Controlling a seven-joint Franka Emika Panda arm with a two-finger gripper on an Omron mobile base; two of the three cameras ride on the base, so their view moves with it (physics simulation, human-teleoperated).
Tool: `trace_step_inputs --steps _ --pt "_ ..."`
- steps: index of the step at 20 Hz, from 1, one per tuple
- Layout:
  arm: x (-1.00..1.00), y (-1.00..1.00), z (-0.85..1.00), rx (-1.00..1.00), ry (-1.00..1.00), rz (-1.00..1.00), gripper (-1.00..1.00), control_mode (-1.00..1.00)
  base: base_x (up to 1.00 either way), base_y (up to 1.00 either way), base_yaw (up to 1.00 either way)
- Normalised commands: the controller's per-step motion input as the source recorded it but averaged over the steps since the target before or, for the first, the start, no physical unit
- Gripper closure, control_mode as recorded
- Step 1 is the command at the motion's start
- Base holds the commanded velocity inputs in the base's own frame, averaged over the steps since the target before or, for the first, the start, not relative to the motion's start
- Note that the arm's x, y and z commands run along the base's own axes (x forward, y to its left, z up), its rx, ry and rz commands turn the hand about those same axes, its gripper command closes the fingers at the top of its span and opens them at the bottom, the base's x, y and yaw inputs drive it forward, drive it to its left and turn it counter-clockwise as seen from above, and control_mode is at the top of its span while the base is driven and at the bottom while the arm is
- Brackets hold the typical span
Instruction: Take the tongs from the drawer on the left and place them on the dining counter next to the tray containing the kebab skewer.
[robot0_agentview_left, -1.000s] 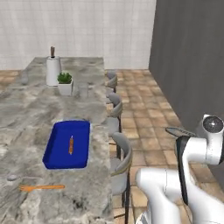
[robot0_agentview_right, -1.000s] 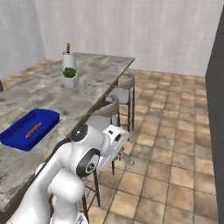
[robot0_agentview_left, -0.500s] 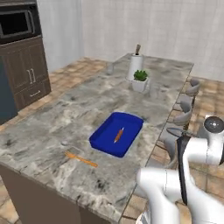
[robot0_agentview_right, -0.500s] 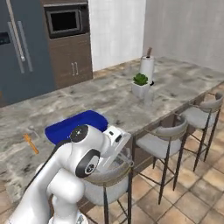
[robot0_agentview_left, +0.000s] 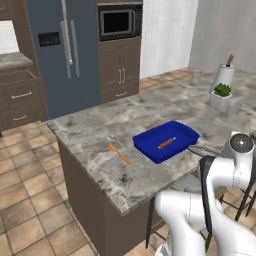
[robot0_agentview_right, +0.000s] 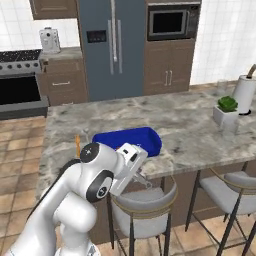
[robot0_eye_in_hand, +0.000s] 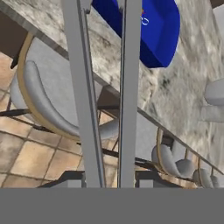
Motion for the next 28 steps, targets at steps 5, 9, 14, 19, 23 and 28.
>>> trace_step_inputs --steps 5,9,14,19,23,28 --pt "0.0 0.0 0.0 0.0 0.0 0.0 1.0 1.0 0.04 -0.26 0.2" --pt "0.0 0.0 0.0 0.0 0.0 0.0 1.0 1.0 0.37 -0.06 0.09" --pt "0.0 0.0 0.0 0.0 0.0 0.0 1.0 1.0 0.63 -0.12 0.38" --pt "0.0 0.0 0.0 0.0 0.0 0.0 1.0 1.0 0.29 -0.2 0.46" --pt "0.0 0.0 0.0 0.0 0.0 0.0 1.0 1.0 0.25 -0.11 0.31" --pt "0.0 0.0 0.0 0.0 0.0 0.0 1.0 1.0 0.86 0.09 0.04"
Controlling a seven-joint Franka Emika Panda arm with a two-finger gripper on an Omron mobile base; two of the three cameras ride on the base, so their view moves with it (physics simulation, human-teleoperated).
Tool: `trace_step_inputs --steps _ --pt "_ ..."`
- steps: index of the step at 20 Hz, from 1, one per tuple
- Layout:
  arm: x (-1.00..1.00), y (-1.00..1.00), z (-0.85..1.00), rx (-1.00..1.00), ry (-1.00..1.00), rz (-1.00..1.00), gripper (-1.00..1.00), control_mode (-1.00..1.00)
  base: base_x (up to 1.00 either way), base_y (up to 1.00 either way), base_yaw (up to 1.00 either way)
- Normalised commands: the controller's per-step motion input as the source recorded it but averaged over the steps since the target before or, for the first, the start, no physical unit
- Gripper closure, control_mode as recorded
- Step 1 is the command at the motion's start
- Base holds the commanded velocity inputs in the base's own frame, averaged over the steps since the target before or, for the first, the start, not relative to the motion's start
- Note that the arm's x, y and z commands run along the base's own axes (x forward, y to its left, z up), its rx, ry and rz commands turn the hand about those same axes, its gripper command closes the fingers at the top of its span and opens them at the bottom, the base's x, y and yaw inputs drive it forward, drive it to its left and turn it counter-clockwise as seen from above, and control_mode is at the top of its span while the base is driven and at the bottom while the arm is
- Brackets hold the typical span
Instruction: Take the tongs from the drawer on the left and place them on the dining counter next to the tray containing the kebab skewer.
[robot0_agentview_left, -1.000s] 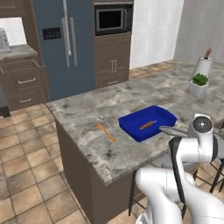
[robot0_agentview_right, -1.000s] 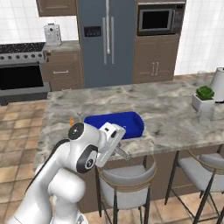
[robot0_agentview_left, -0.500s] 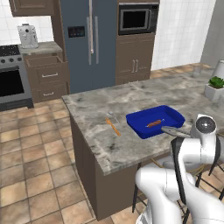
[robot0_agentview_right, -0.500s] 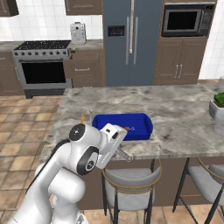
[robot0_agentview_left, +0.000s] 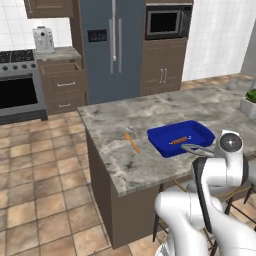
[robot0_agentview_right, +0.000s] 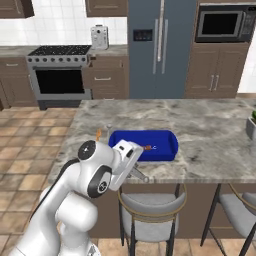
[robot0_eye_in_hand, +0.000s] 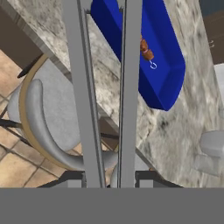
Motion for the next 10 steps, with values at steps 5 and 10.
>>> trace_step_inputs --steps 5,10 --pt "0.0 0.0 0.0 0.0 0.0 0.0 1.0 1.0 1.0 0.27 0.0" --pt "0.0 0.0 0.0 0.0 0.0 0.0 1.0 1.0 0.98 0.32 0.0"
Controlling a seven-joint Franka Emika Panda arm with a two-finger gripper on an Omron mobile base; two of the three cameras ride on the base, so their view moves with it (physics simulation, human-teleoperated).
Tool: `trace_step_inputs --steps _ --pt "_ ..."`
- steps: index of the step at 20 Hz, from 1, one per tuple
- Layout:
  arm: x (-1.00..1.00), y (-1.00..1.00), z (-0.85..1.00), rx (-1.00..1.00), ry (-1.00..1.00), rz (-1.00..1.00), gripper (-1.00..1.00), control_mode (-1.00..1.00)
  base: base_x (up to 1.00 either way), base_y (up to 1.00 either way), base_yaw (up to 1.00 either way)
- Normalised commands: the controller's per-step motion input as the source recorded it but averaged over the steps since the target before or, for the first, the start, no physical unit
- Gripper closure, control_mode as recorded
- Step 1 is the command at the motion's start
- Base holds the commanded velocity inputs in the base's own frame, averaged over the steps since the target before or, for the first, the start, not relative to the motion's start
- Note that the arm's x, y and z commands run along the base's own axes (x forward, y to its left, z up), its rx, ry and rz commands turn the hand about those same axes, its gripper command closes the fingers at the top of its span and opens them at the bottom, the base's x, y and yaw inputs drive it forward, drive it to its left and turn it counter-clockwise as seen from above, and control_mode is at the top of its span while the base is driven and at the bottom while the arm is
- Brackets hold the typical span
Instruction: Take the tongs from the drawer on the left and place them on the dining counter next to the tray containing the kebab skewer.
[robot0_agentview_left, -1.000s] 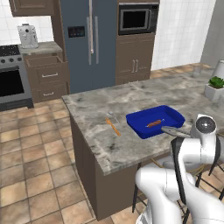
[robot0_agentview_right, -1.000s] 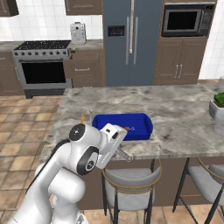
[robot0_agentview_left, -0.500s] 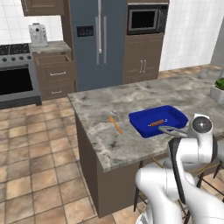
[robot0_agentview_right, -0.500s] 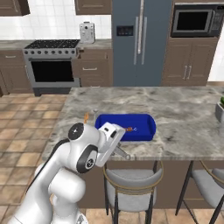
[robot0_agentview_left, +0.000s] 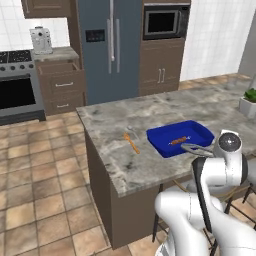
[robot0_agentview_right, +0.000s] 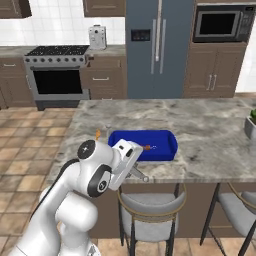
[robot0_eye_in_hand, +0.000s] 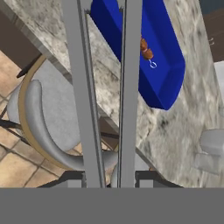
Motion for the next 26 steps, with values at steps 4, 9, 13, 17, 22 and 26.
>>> trace_step_inputs --steps 4,9,13,17,22,26 --pt "0.0 0.0 0.0 0.0 0.0 0.0 1.0 1.0 0.72 0.38 0.03" --pt "0.0 0.0 0.0 0.0 0.0 0.0 1.0 1.0 -0.03 0.49 0.28" --pt "0.0 0.0 0.0 0.0 0.0 0.0 1.0 1.0 -0.19 0.18 0.3" --pt "0.0 0.0 0.0 0.0 0.0 0.0 1.0 1.0 0.68 0.27 0.05" --pt "0.0 0.0 0.0 0.0 0.0 0.0 1.0 1.0 1.0 0.1 0.0" --pt "0.0 0.0 0.0 0.0 0.0 0.0 1.0 1.0 1.0 0.14 0.0"
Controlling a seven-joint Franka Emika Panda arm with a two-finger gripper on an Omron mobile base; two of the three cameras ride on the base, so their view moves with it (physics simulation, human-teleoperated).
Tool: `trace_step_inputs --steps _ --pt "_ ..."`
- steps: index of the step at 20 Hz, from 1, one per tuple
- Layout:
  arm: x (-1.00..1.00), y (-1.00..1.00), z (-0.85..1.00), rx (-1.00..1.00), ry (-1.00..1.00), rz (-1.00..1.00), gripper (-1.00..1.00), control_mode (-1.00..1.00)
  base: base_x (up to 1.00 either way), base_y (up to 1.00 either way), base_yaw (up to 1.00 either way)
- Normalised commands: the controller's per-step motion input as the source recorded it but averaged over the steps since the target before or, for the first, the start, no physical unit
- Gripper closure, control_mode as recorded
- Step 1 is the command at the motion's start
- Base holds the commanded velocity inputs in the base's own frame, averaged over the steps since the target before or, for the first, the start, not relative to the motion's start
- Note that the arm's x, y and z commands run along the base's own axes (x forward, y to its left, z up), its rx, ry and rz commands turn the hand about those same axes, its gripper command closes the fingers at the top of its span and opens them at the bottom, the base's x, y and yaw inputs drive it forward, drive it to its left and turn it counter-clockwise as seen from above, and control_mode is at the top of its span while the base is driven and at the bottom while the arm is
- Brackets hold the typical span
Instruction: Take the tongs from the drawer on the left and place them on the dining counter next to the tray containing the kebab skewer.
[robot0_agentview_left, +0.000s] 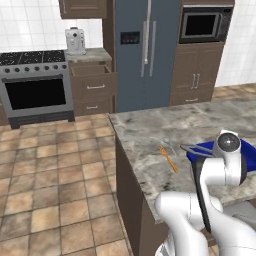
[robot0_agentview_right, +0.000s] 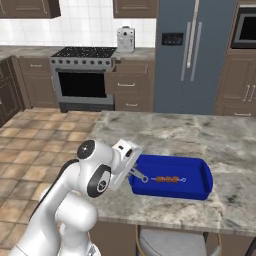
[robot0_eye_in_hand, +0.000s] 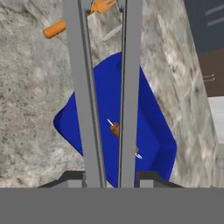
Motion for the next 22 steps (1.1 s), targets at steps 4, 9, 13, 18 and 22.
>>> trace_step_inputs --steps 4,9,13,18,22 --pt "0.0 0.0 0.0 0.0 0.0 0.0 1.0 1.0 0.83 0.31 0.0" --pt "0.07 0.2 0.0 0.21 0.24 -0.08 1.0 -1.0 0.0 0.0 0.0" --pt "0.0 0.38 0.0 0.34 0.29 -0.14 1.0 -1.0 0.0 0.0 0.0" --pt "0.0 0.31 0.0 0.39 0.25 -0.17 1.0 -1.0 0.0 0.0 0.0" --pt "0.0 0.0 -0.01 0.29 0.06 -0.23 1.0 -1.0 0.0 0.0 0.0"
